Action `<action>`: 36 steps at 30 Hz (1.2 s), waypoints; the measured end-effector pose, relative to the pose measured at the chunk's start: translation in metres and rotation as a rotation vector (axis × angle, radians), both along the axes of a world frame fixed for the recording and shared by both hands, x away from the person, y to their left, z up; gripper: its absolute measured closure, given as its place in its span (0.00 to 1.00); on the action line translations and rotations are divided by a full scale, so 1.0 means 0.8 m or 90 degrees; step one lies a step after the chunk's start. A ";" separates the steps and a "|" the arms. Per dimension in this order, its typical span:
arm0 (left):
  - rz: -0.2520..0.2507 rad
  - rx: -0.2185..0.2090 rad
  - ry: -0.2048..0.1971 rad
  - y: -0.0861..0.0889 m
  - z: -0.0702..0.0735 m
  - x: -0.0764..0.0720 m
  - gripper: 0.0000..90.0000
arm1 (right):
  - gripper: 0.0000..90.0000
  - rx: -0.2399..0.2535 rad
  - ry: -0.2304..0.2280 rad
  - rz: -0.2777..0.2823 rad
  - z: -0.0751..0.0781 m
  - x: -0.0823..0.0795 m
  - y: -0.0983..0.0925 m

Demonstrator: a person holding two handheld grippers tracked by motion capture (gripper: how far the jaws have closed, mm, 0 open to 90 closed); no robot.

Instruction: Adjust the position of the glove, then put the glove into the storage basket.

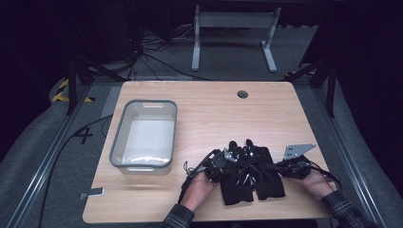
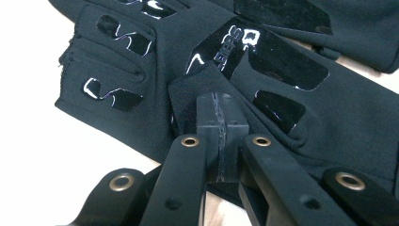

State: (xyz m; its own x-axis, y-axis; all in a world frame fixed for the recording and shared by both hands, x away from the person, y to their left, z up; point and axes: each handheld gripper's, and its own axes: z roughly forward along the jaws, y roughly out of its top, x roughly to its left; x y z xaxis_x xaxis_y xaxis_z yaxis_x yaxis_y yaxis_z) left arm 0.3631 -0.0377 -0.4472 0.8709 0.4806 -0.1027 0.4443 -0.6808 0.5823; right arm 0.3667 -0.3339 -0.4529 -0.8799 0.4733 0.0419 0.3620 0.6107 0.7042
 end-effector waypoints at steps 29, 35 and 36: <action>0.076 -0.028 0.021 0.030 -0.007 -0.011 0.57 | 1.00 -0.012 -0.006 0.003 0.000 -0.021 -0.025; 0.074 -0.020 0.019 0.029 -0.007 -0.011 0.82 | 1.00 -0.016 -0.006 0.006 -0.001 -0.022 -0.024; 0.073 -0.026 0.024 0.030 -0.007 -0.010 0.86 | 1.00 -0.016 -0.007 0.005 -0.001 -0.022 -0.024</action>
State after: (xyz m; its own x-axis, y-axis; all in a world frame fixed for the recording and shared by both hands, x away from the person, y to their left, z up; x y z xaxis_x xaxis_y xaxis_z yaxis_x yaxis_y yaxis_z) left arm 0.3550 -0.0138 -0.4524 0.8060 0.5709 -0.1563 0.5396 -0.6002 0.5904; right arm 0.3491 -0.3528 -0.4540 -0.8841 0.4668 0.0203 0.3492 0.6312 0.6925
